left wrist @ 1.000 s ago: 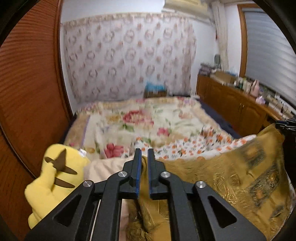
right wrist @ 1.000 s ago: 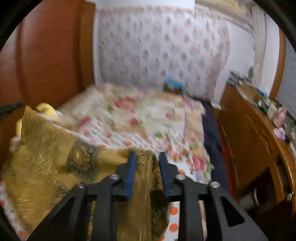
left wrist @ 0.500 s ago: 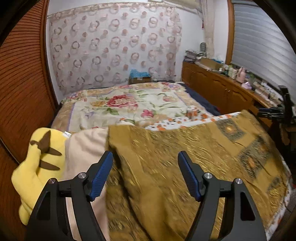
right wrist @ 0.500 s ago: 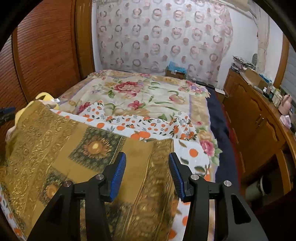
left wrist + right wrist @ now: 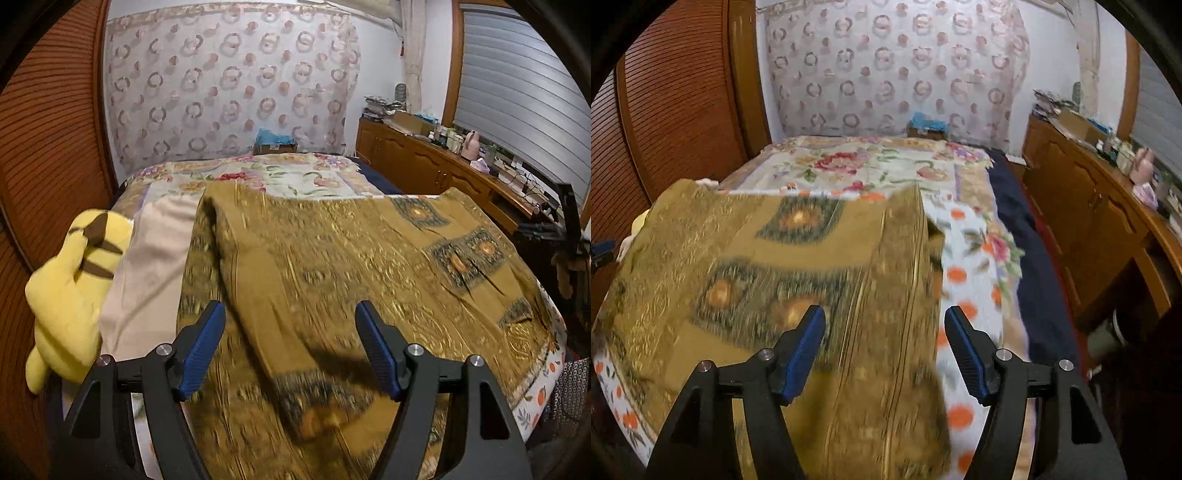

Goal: Fold small clothes

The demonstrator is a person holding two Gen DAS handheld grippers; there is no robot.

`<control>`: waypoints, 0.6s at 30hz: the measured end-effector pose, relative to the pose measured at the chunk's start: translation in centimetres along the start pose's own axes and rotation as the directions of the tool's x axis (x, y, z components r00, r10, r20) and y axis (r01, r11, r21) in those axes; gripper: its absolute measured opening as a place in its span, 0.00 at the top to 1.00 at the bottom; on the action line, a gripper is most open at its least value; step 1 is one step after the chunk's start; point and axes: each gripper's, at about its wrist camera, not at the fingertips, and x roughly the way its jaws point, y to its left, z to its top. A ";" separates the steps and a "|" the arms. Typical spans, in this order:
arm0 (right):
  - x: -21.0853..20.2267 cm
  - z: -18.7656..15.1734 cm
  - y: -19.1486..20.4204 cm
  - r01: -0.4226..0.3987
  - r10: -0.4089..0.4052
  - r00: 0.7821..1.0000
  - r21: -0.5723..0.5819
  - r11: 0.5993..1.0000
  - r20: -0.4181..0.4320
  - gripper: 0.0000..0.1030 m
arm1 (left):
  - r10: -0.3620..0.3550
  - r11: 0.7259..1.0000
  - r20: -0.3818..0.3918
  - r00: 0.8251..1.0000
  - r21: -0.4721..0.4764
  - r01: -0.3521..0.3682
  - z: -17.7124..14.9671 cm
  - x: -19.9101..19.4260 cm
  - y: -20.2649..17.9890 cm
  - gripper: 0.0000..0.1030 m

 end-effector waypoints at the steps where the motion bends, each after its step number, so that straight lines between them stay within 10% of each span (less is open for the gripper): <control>1: -0.2 -0.6 0.0 -0.021 0.021 1.000 0.023 0.999 0.000 0.33 | 0.008 1.000 -0.005 1.000 -0.006 -0.008 -0.5 -0.2 0.0 0.29; 18: -2.6 -6.9 0.4 0.024 -0.023 1.000 0.098 0.995 -0.009 0.33 | -0.042 0.996 -0.112 0.993 -0.083 0.033 -4.9 0.7 -0.7 0.48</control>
